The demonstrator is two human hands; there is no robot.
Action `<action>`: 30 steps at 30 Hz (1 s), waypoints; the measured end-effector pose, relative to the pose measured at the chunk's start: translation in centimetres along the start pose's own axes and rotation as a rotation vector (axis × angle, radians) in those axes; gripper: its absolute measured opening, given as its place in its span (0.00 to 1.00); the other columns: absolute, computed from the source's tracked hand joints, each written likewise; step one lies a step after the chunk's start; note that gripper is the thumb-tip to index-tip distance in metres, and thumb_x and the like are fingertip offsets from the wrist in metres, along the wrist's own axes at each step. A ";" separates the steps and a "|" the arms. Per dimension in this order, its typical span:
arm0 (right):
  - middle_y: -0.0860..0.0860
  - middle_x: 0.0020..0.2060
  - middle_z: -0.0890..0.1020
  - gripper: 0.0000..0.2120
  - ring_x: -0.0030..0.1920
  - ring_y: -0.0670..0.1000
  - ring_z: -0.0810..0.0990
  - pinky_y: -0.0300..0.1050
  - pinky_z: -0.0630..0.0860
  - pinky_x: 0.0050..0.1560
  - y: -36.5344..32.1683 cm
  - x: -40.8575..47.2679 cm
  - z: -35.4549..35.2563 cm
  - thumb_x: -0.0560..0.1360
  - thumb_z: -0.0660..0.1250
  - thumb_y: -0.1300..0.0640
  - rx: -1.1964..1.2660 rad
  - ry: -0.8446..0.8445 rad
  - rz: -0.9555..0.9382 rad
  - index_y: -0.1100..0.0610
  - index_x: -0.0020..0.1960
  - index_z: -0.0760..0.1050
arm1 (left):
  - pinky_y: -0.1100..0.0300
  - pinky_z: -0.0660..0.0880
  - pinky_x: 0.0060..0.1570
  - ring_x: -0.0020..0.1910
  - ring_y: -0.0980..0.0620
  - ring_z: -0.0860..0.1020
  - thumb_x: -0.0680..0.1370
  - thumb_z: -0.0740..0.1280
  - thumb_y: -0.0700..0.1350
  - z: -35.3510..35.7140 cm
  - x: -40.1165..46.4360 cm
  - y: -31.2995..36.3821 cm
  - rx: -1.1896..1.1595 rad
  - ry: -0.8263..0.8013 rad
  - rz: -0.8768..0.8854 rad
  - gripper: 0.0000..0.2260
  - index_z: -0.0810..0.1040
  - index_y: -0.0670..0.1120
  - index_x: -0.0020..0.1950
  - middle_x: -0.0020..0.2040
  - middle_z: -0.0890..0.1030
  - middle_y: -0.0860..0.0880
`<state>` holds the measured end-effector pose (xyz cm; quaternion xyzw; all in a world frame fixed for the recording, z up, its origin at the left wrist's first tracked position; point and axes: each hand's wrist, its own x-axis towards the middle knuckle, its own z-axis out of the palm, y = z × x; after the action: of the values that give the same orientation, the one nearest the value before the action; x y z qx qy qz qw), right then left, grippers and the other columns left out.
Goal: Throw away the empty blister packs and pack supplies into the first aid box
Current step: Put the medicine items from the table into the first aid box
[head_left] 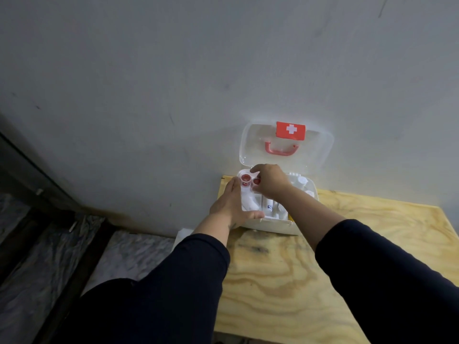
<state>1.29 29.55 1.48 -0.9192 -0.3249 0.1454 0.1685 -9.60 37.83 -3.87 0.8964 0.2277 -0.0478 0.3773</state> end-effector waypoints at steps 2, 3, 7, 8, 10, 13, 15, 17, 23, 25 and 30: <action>0.56 0.56 0.82 0.24 0.56 0.56 0.81 0.49 0.79 0.57 -0.3 0.1 0.7 0.70 0.72 0.62 0.024 0.025 0.029 0.56 0.64 0.74 | 0.46 0.68 0.70 0.77 0.52 0.59 0.56 0.68 0.73 0.0 0.1 0.0 0.004 0.004 -0.007 0.57 0.48 0.56 0.79 0.78 0.54 0.57; 0.57 0.55 0.82 0.25 0.55 0.57 0.81 0.50 0.79 0.56 -0.4 0.2 1.0 0.69 0.73 0.62 0.030 0.031 0.043 0.56 0.65 0.73 | 0.47 0.69 0.69 0.76 0.52 0.61 0.58 0.70 0.71 0.0 0.0 0.0 -0.003 0.004 -0.011 0.56 0.49 0.54 0.79 0.77 0.55 0.56; 0.57 0.54 0.83 0.25 0.54 0.58 0.81 0.48 0.78 0.51 -0.4 0.4 1.6 0.70 0.73 0.62 0.025 0.056 0.074 0.55 0.65 0.71 | 0.50 0.74 0.61 0.72 0.50 0.66 0.65 0.75 0.62 0.1 0.1 -0.1 0.001 0.032 0.006 0.49 0.51 0.51 0.77 0.75 0.59 0.54; 0.57 0.54 0.83 0.26 0.54 0.58 0.81 0.48 0.77 0.51 -0.3 0.4 1.6 0.70 0.73 0.62 0.033 0.051 0.073 0.55 0.65 0.70 | 0.50 0.74 0.61 0.72 0.49 0.66 0.65 0.75 0.62 0.1 0.1 -0.1 0.002 0.032 0.013 0.50 0.51 0.51 0.78 0.75 0.59 0.54; 0.58 0.55 0.82 0.27 0.53 0.58 0.81 0.48 0.78 0.52 -0.1 0.4 1.4 0.69 0.73 0.61 0.052 0.031 0.066 0.55 0.66 0.70 | 0.49 0.73 0.63 0.73 0.49 0.65 0.65 0.75 0.64 0.0 0.2 -0.1 0.019 0.016 0.008 0.51 0.49 0.52 0.79 0.77 0.57 0.54; 0.58 0.57 0.81 0.28 0.55 0.58 0.80 0.48 0.77 0.55 0.2 -0.1 1.0 0.68 0.75 0.61 0.102 0.025 0.060 0.56 0.66 0.71 | 0.53 0.73 0.59 0.71 0.48 0.68 0.63 0.76 0.64 0.0 0.2 0.0 0.006 0.028 0.000 0.51 0.50 0.54 0.78 0.75 0.60 0.56; 0.57 0.58 0.81 0.26 0.57 0.57 0.80 0.49 0.77 0.58 0.5 -0.7 0.6 0.69 0.74 0.60 0.135 0.069 0.044 0.57 0.66 0.72 | 0.55 0.72 0.54 0.69 0.47 0.70 0.62 0.77 0.64 0.0 0.3 0.0 -0.029 0.038 -0.008 0.51 0.52 0.55 0.76 0.73 0.62 0.56; 0.56 0.57 0.82 0.21 0.56 0.55 0.80 0.50 0.77 0.58 1.0 -1.6 -0.1 0.71 0.73 0.61 0.196 0.173 0.052 0.58 0.63 0.74 | 0.54 0.73 0.55 0.68 0.47 0.70 0.61 0.76 0.67 -0.1 0.2 0.0 -0.017 0.018 -0.018 0.52 0.52 0.55 0.77 0.74 0.62 0.56; 0.56 0.59 0.73 0.17 0.60 0.56 0.72 0.47 0.70 0.60 4.1 -3.4 -3.8 0.73 0.70 0.58 0.196 0.583 0.227 0.57 0.59 0.70 | 0.46 0.59 0.75 0.79 0.47 0.54 0.74 0.61 0.69 -2.8 1.0 3.1 -0.059 0.145 -0.066 0.46 0.41 0.51 0.80 0.82 0.48 0.50; 0.57 0.63 0.68 0.22 0.63 0.59 0.67 0.48 0.67 0.63 4.8 -3.2 -5.5 0.73 0.71 0.55 0.150 0.649 0.285 0.54 0.63 0.67 | 0.49 0.53 0.76 0.80 0.49 0.49 0.80 0.54 0.63 -5.0 1.6 5.1 -0.001 0.271 -0.015 0.38 0.39 0.48 0.80 0.82 0.45 0.49; 0.58 0.70 0.62 0.32 0.69 0.62 0.65 0.52 0.66 0.69 4.5 -1.2 -8.4 0.71 0.73 0.49 0.214 0.538 0.258 0.46 0.71 0.64 | 0.49 0.58 0.74 0.79 0.48 0.55 0.83 0.48 0.59 -8.3 3.2 8.4 0.056 0.341 0.079 0.29 0.46 0.49 0.81 0.81 0.51 0.48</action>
<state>6.07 23.68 7.40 -0.9353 -0.1320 -0.0494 0.3245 -3.74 39.63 6.71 0.9100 0.2513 0.1133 0.3097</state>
